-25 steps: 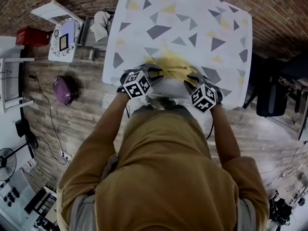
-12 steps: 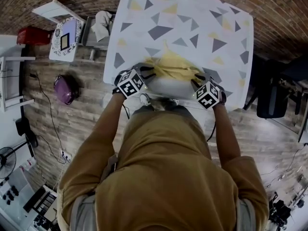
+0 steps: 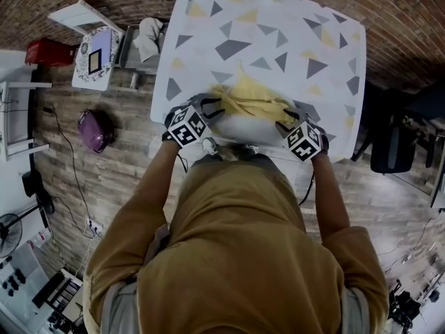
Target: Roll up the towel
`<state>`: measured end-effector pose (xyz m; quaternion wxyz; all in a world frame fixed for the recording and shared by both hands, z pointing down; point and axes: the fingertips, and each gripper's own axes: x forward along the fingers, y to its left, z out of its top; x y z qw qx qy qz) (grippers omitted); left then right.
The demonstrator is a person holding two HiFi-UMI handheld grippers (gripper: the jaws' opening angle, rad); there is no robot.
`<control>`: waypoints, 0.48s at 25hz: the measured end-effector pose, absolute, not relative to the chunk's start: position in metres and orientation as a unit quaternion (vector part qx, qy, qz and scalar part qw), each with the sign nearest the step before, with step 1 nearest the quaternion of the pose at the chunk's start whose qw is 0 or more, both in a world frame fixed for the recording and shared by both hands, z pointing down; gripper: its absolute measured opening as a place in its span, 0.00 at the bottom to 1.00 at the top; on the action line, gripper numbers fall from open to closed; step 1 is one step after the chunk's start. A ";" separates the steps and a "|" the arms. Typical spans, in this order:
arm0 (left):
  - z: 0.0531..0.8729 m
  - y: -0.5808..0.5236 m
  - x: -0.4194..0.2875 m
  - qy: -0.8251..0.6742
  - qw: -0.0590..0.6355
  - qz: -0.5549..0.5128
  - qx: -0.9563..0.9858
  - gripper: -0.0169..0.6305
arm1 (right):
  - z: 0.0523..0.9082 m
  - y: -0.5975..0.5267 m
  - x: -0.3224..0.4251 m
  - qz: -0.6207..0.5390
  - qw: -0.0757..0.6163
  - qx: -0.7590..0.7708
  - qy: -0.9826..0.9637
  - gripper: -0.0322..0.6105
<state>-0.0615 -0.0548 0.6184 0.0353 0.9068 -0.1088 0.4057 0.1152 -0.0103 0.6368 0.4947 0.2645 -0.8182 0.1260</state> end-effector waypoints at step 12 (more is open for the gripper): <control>0.644 -0.038 -0.054 -0.058 -0.006 0.445 0.893 0.32 | 0.646 -0.006 0.118 0.142 0.494 0.269 -0.814 0.33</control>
